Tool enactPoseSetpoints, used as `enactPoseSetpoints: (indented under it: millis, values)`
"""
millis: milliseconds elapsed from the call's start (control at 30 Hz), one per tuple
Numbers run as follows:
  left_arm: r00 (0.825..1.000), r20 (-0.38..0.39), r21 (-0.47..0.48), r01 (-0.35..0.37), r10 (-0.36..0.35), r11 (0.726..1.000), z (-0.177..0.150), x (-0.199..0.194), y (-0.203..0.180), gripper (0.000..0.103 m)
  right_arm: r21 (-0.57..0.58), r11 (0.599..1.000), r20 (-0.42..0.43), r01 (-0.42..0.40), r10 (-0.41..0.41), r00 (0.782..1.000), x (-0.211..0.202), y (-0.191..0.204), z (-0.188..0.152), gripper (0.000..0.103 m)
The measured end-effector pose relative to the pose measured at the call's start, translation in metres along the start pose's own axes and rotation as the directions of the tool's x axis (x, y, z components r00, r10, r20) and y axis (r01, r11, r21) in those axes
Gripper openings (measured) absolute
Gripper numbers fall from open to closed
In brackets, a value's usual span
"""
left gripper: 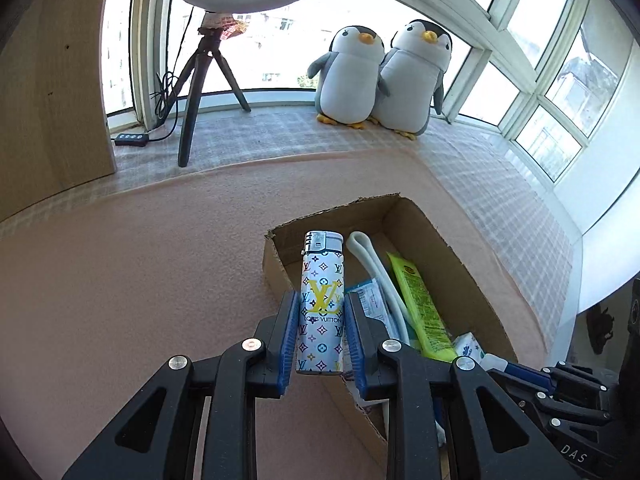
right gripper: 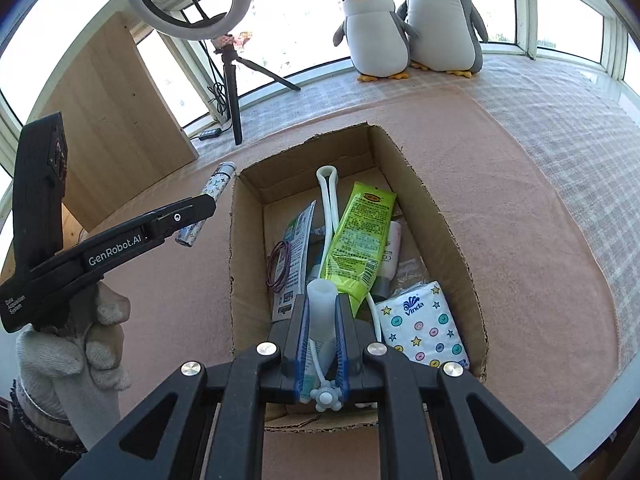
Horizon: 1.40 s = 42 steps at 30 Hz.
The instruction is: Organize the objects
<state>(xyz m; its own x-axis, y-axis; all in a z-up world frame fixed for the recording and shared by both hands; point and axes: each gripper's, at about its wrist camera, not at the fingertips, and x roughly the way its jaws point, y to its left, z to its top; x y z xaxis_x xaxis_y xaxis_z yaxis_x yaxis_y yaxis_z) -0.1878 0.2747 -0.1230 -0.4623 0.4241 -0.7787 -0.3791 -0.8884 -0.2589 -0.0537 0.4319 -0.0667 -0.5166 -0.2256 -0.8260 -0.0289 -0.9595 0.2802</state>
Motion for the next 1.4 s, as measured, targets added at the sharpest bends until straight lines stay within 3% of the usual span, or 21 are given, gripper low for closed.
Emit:
enactPoseSetpoints:
  millis: [200,467,633,800,1067,1400]
  values:
    - [0.999,-0.033,0.021,-0.021,0.022,1.0,0.009,0.029,-0.013,0.025,-0.019,1.0,-0.005,-0.003,0.003,1.0,0.004,0.0,0.004,0.012]
    - [0.999,-0.038,0.051,-0.028,0.03,0.998,0.012,0.034,-0.02,0.025,-0.035,0.999,-0.001,0.007,-0.007,1.0,0.005,0.002,0.007,0.013]
    - [0.999,-0.023,0.049,-0.031,0.032,0.998,0.012,0.027,-0.021,0.031,-0.047,0.998,0.016,0.047,-0.046,0.999,0.001,0.007,0.007,0.034]
    - [0.999,-0.005,0.05,-0.033,0.034,0.998,0.011,0.013,-0.018,0.04,-0.05,0.996,0.035,0.07,-0.069,0.997,-0.005,0.013,0.006,0.047]
    - [0.998,0.037,0.032,-0.045,0.044,0.998,0.0,-0.027,0.0,0.041,-0.056,0.997,0.049,0.061,-0.058,0.997,-0.012,0.032,0.004,0.047]
    - [0.99,0.093,-0.025,-0.104,0.106,0.994,-0.029,-0.102,0.051,0.048,-0.114,0.993,0.065,0.023,-0.016,0.998,-0.02,0.087,-0.006,0.047]
